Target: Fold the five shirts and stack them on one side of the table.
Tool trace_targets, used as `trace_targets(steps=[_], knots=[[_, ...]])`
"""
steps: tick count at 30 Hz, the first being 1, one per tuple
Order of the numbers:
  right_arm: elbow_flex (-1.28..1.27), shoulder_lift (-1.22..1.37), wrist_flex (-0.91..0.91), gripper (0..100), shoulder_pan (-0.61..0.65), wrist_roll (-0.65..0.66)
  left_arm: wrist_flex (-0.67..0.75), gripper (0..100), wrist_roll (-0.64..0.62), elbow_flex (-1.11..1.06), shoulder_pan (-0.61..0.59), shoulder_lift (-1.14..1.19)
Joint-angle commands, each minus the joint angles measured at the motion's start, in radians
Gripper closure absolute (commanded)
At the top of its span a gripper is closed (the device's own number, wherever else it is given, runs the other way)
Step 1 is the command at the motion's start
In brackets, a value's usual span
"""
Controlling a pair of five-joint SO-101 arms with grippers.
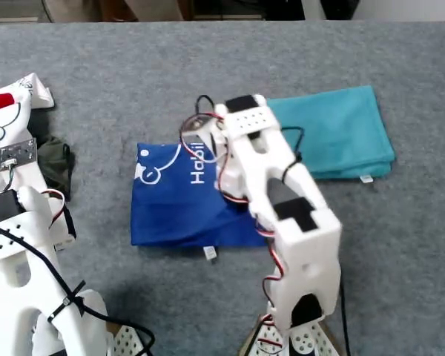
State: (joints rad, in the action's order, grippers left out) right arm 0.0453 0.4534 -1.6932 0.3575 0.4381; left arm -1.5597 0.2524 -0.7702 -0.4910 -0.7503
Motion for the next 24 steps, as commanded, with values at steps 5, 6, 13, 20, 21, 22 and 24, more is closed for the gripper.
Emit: trace_targets(steps=[5,6,13,20,21,22,24], knots=[[-0.348,-0.286,0.143,99.7,-0.056,0.101,0.003,98,0.0,0.008,-0.005,-0.01],[-0.383,-0.317,0.153,99.7,-0.056,0.118,0.015,98,0.0,0.006,-0.005,-0.01],[-0.46,-0.486,0.161,99.7,-0.079,0.212,0.032,98,0.0,0.003,-0.002,-0.01],[-0.26,-0.536,0.209,99.7,-0.077,0.074,0.035,98,0.0,0.005,0.046,-0.008],[-0.265,-0.516,0.227,99.7,-0.077,0.061,0.035,98,0.0,0.005,0.072,-0.008],[-0.277,-0.489,0.245,99.7,-0.081,0.057,0.034,98,-0.002,0.006,0.104,-0.008],[-0.325,-0.418,0.275,99.7,-0.091,0.058,0.04,98,-0.034,0.015,0.169,-0.008]])
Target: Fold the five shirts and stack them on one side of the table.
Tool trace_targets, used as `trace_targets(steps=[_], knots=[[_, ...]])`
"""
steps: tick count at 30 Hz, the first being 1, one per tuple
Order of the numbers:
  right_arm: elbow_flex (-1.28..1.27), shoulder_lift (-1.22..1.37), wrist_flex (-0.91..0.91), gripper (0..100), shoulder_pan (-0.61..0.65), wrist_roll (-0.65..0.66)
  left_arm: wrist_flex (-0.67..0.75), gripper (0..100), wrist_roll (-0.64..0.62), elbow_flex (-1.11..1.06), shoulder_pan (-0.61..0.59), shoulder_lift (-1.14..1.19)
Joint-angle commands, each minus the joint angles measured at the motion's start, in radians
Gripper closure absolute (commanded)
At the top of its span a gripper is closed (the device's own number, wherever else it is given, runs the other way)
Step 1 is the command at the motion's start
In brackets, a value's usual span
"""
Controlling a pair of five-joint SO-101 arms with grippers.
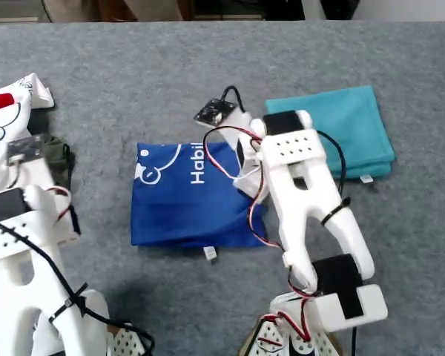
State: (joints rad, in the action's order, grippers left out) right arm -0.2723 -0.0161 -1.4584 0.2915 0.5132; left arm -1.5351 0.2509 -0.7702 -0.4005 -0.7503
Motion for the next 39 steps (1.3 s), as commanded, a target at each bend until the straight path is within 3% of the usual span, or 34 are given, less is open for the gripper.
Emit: trace_targets(steps=[1,9,16,23,29,39], knots=[[-0.041,0.091,0.06,99.7,-0.041,-0.017,0.026,98,-0.058,0.026,0.109,-0.008],[-0.197,0.134,0.112,99.7,-0.088,-0.017,0.172,98,-0.183,0.115,0.338,0.048],[-0.211,0.077,0.14,99.7,-0.166,-0.025,0.304,98,-0.292,0.319,0.427,0.415],[-0.154,-0.099,0.015,99.7,-0.157,-0.025,0.221,98,-0.374,0.709,0.523,0.782],[-0.157,-0.142,0.038,99.7,-0.105,-0.071,0.252,98,-0.365,0.95,0.505,1.03],[-0.421,-0.142,0.396,99.7,-0.021,-0.126,0.275,98,-0.364,1.229,0.422,1.472]])
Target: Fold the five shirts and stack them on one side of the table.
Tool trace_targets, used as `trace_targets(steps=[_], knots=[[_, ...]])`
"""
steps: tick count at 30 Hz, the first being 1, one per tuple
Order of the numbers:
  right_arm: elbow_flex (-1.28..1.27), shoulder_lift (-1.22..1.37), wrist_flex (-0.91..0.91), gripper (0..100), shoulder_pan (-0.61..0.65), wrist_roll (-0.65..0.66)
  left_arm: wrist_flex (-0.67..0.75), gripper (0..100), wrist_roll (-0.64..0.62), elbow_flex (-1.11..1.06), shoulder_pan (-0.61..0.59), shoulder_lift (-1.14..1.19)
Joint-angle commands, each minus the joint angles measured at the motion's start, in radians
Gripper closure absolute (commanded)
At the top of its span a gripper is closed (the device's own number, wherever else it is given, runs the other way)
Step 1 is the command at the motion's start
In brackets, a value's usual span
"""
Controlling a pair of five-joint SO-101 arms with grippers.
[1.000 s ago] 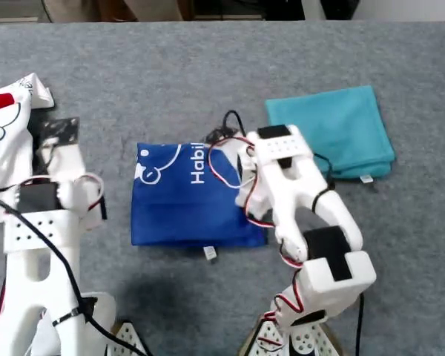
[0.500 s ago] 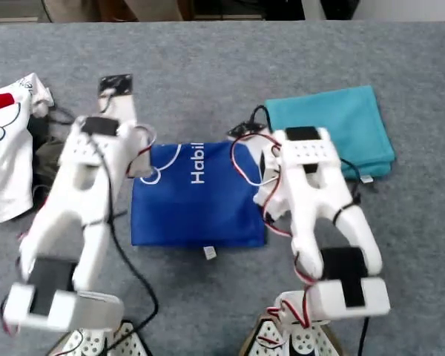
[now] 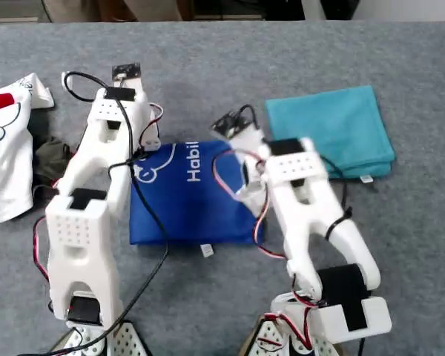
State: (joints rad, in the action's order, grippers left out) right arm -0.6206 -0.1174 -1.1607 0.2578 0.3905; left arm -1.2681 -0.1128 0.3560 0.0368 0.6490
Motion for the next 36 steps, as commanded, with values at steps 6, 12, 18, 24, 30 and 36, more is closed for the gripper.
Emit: trace_targets(steps=[6,12,18,24,30,36], knots=[[-0.254,-0.044,0.302,99.7,-0.007,0.002,-0.121,98,0.0,0.298,-0.023,0.196],[-0.22,-0.047,0.245,99.7,-0.012,0.012,-0.206,98,0.0,0.428,-0.031,0.217],[0.001,-0.119,-0.117,99.7,-0.013,0.051,-0.379,98,0.077,0.643,-0.055,0.217],[0.093,-0.329,-0.267,99.7,-0.062,0.051,-0.496,98,0.104,0.905,-0.13,0.211],[-0.025,-0.521,-0.307,99.7,-0.225,0.057,-0.496,98,0.167,0.726,-0.213,0.05],[-0.22,-0.604,-0.321,88.8,-0.294,0.043,-0.493,98,0.212,0.377,-0.264,-0.231]])
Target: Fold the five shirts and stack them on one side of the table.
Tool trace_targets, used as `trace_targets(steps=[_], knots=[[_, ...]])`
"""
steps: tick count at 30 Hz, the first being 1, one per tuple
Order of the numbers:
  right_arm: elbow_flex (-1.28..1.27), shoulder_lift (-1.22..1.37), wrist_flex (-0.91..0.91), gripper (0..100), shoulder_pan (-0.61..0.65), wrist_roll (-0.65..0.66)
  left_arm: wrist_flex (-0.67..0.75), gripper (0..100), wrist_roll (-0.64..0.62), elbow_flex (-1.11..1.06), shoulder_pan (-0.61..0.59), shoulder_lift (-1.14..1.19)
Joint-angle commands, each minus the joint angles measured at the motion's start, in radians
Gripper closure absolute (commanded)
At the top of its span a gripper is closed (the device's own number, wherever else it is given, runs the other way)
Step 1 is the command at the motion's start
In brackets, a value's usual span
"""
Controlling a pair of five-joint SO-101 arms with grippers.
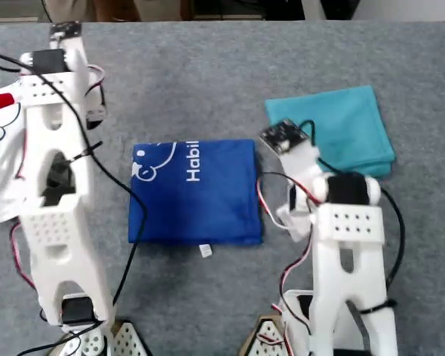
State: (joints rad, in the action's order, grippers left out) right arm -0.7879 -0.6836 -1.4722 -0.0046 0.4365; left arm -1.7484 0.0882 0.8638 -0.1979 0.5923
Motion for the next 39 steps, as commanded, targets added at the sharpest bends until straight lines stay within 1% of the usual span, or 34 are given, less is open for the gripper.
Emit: trace_targets(steps=[1,2,4,8,13,16,18,21,22,26,29,31,38,39], knots=[[-0.064,-0.036,-0.012,83.5,-0.027,-0.034,-0.011,98,0.011,-0.189,-0.043,-0.219],[-0.064,-0.028,-0.012,79.0,-0.019,-0.091,-0.009,98,0.011,-0.242,-0.055,-0.257],[-0.047,0.001,0.002,75.4,0.013,-0.201,-0.009,98,0.011,-0.336,-0.074,-0.32],[0.024,0.131,0.061,75.3,0.139,-0.385,0.031,98,0.011,-0.497,-0.104,-0.407],[0.171,0.392,0.104,75.2,0.295,-0.674,0.114,98,0.011,-0.678,-0.144,-0.475],[0.282,0.556,0.095,75.2,0.354,-0.772,0.161,98,0.046,-0.772,-0.166,-0.527],[0.337,0.644,0.095,75.4,0.372,-0.767,0.189,98,0.086,-0.845,-0.167,-0.57],[0.409,0.745,0.101,75.6,0.394,-0.634,0.25,98,0.118,-0.957,-0.169,-0.647],[0.43,0.769,0.101,75.6,0.401,-0.617,0.27,98,0.126,-0.991,-0.169,-0.674],[0.483,0.826,0.106,75.6,0.406,-0.623,0.324,98,0.135,-1.099,-0.163,-0.756],[0.483,0.868,0.149,75.4,0.404,-0.666,0.325,98,0.135,-1.134,-0.16,-0.769],[0.483,0.903,0.178,75.5,0.407,-0.666,0.325,98,0.133,-1.14,-0.161,-0.771],[0.481,1.035,0.252,75.8,0.504,-0.666,0.325,98,0.13,-1.143,-0.164,-0.771],[0.483,1.053,0.249,77.2,0.51,-0.666,0.325,98,0.13,-1.143,-0.164,-0.771]])
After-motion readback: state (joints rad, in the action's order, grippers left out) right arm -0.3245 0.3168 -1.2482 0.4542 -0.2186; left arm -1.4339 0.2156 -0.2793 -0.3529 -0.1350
